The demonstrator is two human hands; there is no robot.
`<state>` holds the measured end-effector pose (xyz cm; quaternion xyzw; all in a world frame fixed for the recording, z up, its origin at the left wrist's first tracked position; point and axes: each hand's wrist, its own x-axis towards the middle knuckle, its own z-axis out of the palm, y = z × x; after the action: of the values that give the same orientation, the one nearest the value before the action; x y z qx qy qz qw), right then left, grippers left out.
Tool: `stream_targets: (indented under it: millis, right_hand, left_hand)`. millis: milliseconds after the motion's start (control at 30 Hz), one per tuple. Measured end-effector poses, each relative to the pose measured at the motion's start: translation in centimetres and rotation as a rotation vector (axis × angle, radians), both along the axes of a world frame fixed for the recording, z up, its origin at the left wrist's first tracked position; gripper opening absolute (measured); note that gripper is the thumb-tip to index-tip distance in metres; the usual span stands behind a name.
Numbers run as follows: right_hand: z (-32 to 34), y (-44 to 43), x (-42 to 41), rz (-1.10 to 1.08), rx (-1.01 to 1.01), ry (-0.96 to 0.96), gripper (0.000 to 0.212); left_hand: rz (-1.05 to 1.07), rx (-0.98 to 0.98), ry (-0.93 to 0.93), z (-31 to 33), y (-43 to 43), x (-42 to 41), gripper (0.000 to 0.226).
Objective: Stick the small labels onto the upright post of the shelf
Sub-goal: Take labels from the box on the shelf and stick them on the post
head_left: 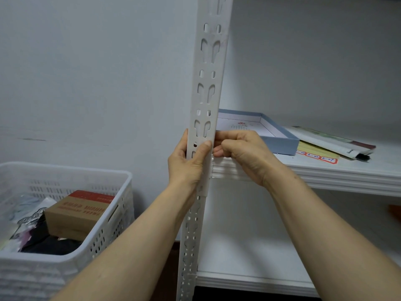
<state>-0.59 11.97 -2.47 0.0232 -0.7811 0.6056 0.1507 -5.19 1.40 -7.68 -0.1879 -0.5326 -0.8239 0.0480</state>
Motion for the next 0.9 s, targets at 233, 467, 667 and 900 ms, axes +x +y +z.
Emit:
stream_targets:
  millis: [233,467,667,900]
  right_hand:
    - [-0.03,0.01,-0.06,-0.004,0.005,0.003,0.040]
    - [-0.11,0.03,-0.14,-0.004,-0.008,0.008,0.040]
    - [-0.10,0.01,-0.15,0.001,-0.011,0.004,0.040]
    - [-0.02,-0.15,0.03,-0.010,-0.008,0.012,0.040]
  left_hand:
    - [-0.068,-0.009,-0.002,-0.19,-0.32,-0.21,0.042]
    - [-0.049,0.006,-0.017,-0.17,-0.20,-0.28,0.040]
    - [-0.020,0.001,-0.022,0.01,-0.08,-0.24,0.034]
    - [-0.011,-0.005,-0.032,0.16,-0.08,-0.15,0.035]
